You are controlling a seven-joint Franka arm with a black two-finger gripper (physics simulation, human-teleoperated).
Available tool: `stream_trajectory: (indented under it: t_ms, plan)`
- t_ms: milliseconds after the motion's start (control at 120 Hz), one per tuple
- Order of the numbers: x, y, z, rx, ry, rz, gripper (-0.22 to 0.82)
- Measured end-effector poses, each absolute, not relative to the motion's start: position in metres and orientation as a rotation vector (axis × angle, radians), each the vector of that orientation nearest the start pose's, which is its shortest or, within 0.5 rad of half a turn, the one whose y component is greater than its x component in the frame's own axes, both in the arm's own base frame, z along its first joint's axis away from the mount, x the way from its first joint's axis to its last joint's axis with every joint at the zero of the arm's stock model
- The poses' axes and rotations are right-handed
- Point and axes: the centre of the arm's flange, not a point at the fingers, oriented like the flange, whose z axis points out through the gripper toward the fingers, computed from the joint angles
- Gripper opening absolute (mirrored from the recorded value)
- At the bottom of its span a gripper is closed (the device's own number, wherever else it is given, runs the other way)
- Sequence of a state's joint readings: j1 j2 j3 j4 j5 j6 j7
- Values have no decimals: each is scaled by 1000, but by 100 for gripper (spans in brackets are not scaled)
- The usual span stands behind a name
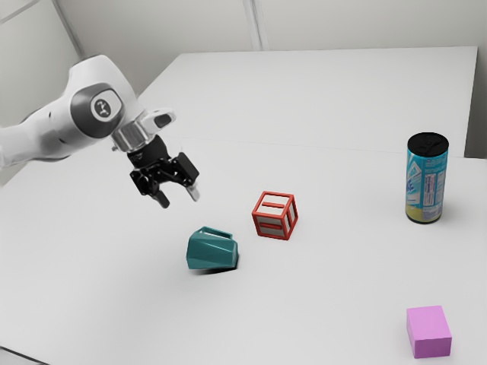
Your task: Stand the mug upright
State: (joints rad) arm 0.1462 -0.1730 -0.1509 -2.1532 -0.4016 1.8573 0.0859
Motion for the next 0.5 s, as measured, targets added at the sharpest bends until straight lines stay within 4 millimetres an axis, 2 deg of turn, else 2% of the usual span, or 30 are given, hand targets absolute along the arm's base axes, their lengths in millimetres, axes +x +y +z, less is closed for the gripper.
stream_trajectory:
  t_ms: [125,325,500]
  plan:
    - [485,-22,445,-3562,-131,145,60]
    - [484,14,399,-3701,-239,132,60]
    - [485,37,365,-3796,-229,111,60]
